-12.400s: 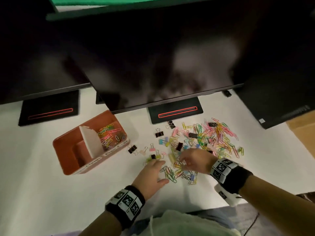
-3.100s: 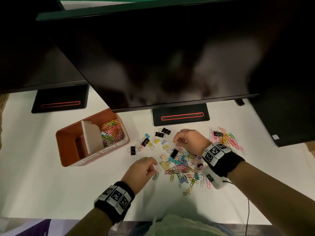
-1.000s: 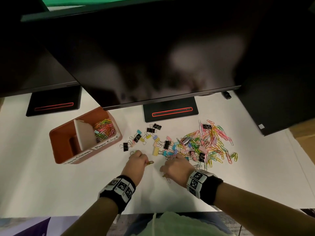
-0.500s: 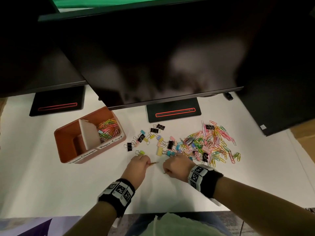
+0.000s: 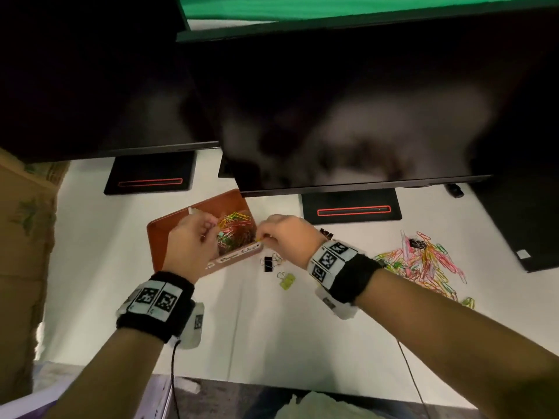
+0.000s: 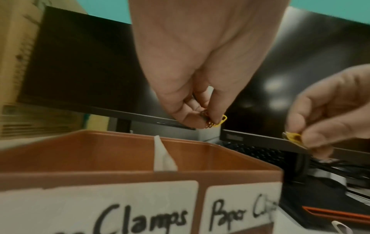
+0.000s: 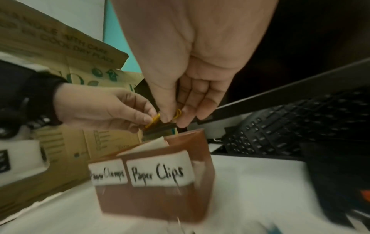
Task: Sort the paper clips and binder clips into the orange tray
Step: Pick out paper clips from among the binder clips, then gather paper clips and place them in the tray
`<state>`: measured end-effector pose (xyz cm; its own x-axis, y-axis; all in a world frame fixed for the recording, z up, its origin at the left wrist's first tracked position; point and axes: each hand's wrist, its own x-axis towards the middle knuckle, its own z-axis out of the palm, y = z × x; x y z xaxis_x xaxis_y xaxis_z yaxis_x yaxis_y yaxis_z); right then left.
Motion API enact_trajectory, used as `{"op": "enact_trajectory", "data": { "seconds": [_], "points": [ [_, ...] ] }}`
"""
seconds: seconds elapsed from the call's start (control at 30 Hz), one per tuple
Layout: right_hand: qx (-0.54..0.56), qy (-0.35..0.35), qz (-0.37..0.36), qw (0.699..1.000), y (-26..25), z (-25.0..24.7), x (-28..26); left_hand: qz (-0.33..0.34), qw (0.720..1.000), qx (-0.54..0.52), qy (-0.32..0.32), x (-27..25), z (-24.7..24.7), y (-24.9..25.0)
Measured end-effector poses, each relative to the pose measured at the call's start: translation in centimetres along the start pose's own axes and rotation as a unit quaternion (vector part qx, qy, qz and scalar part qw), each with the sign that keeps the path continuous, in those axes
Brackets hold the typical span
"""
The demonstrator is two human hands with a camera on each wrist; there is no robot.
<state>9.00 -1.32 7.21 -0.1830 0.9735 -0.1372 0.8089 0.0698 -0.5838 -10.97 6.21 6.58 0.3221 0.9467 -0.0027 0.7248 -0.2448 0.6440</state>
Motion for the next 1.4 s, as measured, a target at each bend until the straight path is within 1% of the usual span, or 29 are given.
{"op": "enact_trajectory", "data": {
  "seconds": [0.03, 0.1, 0.13, 0.17, 0.2, 0.27, 0.33, 0.4, 0.5, 0.6, 0.67, 0.73, 0.83, 0.97, 1.13, 1.3, 1.4],
  "points": [
    [0.006, 0.002, 0.010, 1.000, -1.0, -0.1, 1.7, -0.025, 1.000, -0.001, 0.001, 0.6, -0.2, -0.4],
    [0.009, -0.001, 0.032, 0.999, -2.4, 0.1, 4.4, -0.072, 0.997, 0.007, -0.028, 1.3, -0.3, -0.5],
    [0.011, -0.007, 0.042, 0.999, -2.8, 0.3, 5.3, -0.074, 0.996, 0.030, -0.046, 1.3, -0.3, -0.5],
    [0.014, -0.010, 0.048, 0.999, -3.0, 0.7, 5.9, -0.056, 0.995, 0.056, -0.057, 1.1, -0.4, -0.2],
    [0.021, -0.004, 0.047, 0.999, -2.9, 0.9, 5.9, -0.024, 0.995, 0.072, -0.057, 0.8, -0.5, 0.0],
    [0.042, 0.032, 0.025, 0.998, -2.2, 0.9, 4.9, 0.058, 0.996, 0.050, -0.045, -0.1, -0.6, 0.7],
    [0.037, 0.058, 0.009, 0.998, -0.6, 0.8, 2.6, 0.112, 0.992, -0.004, -0.063, -1.2, -0.2, 1.5],
    [0.004, 0.048, 0.031, 0.998, 1.9, 0.3, -0.6, 0.140, 0.983, -0.033, -0.118, -2.4, 1.2, 2.2],
    [-0.025, -0.003, 0.095, 0.995, 6.0, -0.2, -6.3, 0.160, 0.962, -0.026, -0.220, -4.1, 4.9, 3.4],
    [-0.039, -0.068, 0.148, 0.986, 9.2, -0.3, -11.7, 0.162, 0.937, -0.004, -0.310, -5.6, 9.0, 4.5],
    [-0.032, -0.096, 0.168, 0.981, 10.6, -0.1, -14.6, 0.164, 0.919, 0.023, -0.357, -6.9, 11.4, 5.4],
    [-0.031, -0.127, 0.183, 0.974, 11.5, 0.3, -16.8, 0.162, 0.908, 0.038, -0.385, -8.1, 13.4, 6.2],
    [-0.061, -0.157, 0.175, 0.970, 12.2, 1.3, -18.6, 0.152, 0.907, 0.047, -0.390, -9.4, 16.0, 6.9],
    [-0.100, -0.137, 0.154, 0.973, 12.2, 2.0, -18.3, 0.161, 0.924, 0.073, -0.339, -10.0, 18.1, 7.3],
    [-0.144, -0.129, 0.136, 0.972, 12.7, 2.9, -16.7, 0.158, 0.937, 0.077, -0.301, -9.7, 18.7, 7.3],
    [-0.150, -0.097, 0.119, 0.977, 13.5, 3.0, -15.8, 0.165, 0.937, 0.100, -0.292, -9.4, 18.9, 7.1],
    [-0.139, -0.083, 0.106, 0.981, 13.9, 2.9, -15.7, 0.155, 0.937, 0.113, -0.292, -9.5, 19.1, 7.2]
  ]
}}
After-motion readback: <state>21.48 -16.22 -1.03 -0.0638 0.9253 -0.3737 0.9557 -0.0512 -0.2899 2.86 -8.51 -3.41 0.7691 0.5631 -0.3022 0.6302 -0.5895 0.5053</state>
